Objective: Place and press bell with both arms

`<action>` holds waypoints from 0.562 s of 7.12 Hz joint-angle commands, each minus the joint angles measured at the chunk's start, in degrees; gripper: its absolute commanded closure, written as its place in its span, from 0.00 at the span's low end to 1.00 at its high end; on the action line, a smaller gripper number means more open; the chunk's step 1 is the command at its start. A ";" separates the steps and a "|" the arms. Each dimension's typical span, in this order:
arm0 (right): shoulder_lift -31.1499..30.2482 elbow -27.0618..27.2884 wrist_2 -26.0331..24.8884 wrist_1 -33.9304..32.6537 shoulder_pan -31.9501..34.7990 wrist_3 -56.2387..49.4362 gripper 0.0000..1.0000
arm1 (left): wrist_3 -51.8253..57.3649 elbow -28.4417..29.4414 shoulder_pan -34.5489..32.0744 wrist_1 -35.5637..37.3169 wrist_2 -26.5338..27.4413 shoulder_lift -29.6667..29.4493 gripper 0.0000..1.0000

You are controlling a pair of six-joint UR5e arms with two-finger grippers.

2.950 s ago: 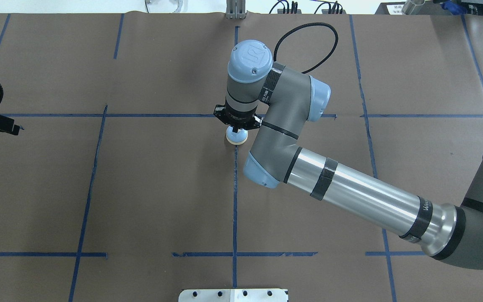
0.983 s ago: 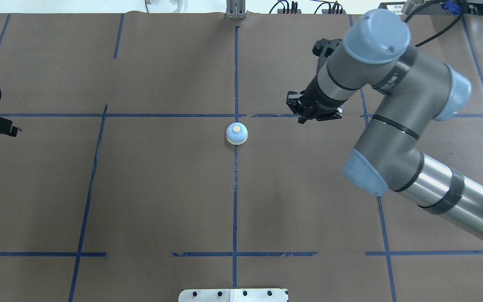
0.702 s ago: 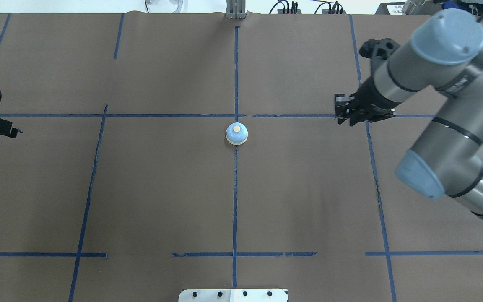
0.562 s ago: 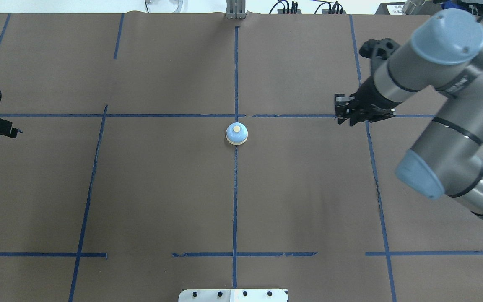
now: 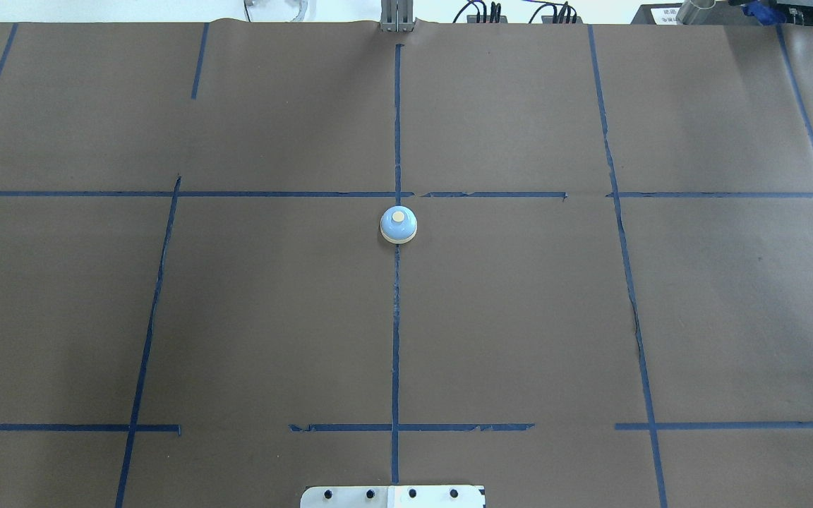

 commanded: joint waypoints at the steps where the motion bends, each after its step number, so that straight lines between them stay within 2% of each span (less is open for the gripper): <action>1: -1.41 -5.84 0.48 -4.45 7.62 -17.76 0.00 | 16.94 5.17 -11.41 9.40 -2.56 -1.01 0.00; 2: -1.58 -7.26 0.39 -4.47 7.73 -18.60 0.00 | 16.81 4.48 -11.87 15.20 -2.83 -1.98 0.00; 3: -2.80 -7.28 0.22 -3.95 7.73 -18.70 0.00 | 16.55 5.09 -11.88 19.43 -6.31 -1.99 0.00; 4: -2.99 -7.19 0.30 -3.94 7.73 -18.61 0.00 | 15.76 4.66 -11.88 20.87 -7.04 -1.29 0.00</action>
